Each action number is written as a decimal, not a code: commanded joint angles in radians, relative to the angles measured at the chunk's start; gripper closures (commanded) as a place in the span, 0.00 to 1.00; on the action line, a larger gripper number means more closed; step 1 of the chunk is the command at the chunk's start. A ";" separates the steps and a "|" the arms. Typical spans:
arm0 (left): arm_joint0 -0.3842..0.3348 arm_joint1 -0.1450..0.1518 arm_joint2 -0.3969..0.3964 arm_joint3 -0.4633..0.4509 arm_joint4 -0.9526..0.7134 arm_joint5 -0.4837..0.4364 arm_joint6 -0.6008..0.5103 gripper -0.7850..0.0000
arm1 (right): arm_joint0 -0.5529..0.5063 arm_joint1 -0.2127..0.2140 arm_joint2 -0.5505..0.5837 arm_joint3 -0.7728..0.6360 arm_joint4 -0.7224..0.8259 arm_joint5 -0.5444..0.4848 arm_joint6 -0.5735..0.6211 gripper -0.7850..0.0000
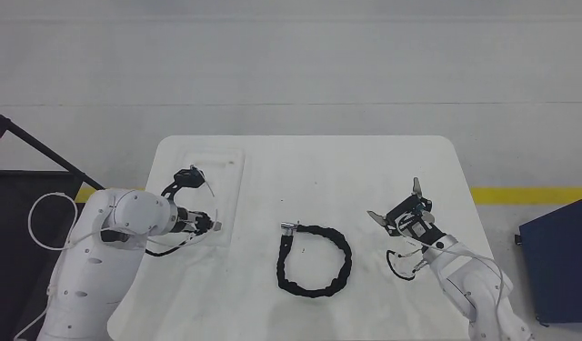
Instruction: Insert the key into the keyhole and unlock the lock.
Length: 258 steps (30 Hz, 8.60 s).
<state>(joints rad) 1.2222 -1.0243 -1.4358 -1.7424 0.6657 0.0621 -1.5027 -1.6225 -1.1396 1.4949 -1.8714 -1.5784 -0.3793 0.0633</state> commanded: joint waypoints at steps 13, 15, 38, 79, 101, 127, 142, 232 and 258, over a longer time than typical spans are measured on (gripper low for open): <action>-0.017 0.011 0.028 0.028 0.013 0.014 -0.008 0.60 | 0.000 0.000 0.000 0.000 0.000 0.000 0.000 0.00; -0.016 0.012 0.034 0.028 0.012 0.015 -0.007 0.61 | 0.000 0.000 0.000 0.000 0.000 0.000 0.000 0.00; -0.047 0.023 0.075 0.062 0.009 0.032 0.022 0.71 | 0.000 0.000 0.000 0.000 0.000 0.000 0.000 0.00; 0.329 0.078 -0.329 -0.214 -0.264 -0.617 0.627 1.00 | 0.000 0.000 0.000 0.000 0.000 0.000 0.000 0.00; 0.408 0.110 -0.229 -0.063 -0.575 -1.074 0.695 1.00 | 0.000 0.000 0.000 0.000 0.000 0.000 0.000 0.00; 0.408 0.110 -0.229 -0.063 -0.575 -1.074 0.695 1.00 | 0.499 -0.052 -0.534 0.178 -0.378 -0.335 0.197 0.00; 0.408 0.110 -0.229 -0.063 -0.575 -1.074 0.695 1.00 | 0.488 -0.060 -0.548 0.249 -0.295 -0.316 0.152 0.00; 0.408 0.110 -0.229 -0.063 -0.575 -1.074 0.695 1.00 | 0.665 0.064 -0.578 0.424 -0.091 -0.624 -0.638 1.00; 0.408 0.110 -0.229 -0.063 -0.575 -1.074 0.695 1.00 | 0.811 0.089 -0.767 0.653 -0.016 -0.505 -0.373 1.00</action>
<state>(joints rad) 1.6300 -0.9144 -1.6650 -1.8055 0.0909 -1.0123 -0.8078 -0.8096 -1.0476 0.7265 -1.2100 -1.6095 -0.8949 -0.4011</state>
